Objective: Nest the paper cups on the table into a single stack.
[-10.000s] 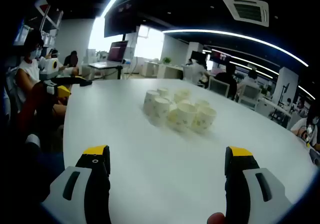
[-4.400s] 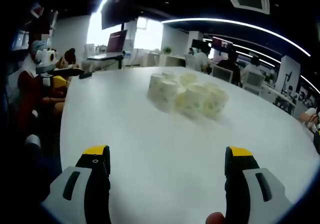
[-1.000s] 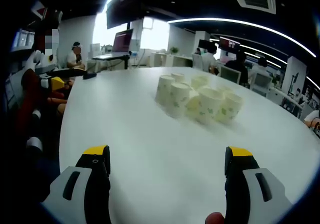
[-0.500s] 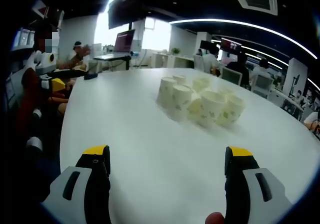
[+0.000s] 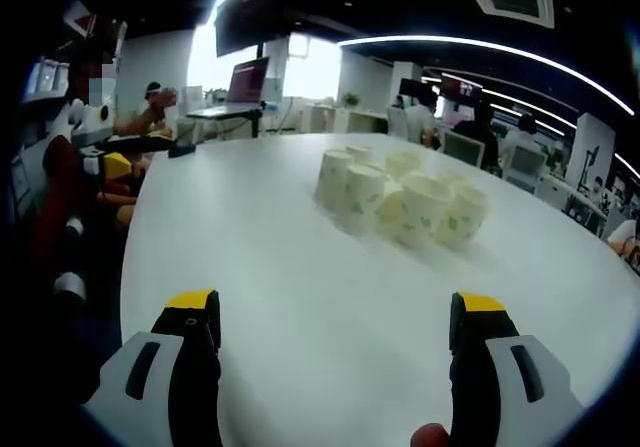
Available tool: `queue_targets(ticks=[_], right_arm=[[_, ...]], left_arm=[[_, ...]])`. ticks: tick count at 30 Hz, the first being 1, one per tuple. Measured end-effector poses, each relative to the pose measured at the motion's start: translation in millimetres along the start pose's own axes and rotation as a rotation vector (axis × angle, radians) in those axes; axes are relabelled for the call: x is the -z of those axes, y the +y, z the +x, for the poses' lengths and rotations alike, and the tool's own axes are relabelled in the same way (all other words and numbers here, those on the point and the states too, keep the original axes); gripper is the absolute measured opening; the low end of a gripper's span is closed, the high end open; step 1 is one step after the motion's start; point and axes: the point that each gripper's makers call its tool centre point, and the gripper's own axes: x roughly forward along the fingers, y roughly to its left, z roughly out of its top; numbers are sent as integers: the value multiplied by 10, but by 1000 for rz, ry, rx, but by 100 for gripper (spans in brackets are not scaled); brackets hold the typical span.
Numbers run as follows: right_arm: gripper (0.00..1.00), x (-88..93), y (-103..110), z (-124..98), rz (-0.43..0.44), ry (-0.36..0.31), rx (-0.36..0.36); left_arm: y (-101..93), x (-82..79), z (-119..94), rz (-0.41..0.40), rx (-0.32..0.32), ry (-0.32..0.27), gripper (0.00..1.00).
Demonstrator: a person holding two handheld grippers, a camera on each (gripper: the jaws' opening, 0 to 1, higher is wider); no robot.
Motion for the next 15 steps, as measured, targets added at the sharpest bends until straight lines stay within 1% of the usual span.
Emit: queue_targets(ticks=[9,15], right_arm=[[99,17,25,-10,0,2,-2],[99,-11,27,-31,-6,-2,-2]], left_arm=[[-7,-10,-23,3,1,-3,99],[-26,-21,-23,6,4,-5,99]])
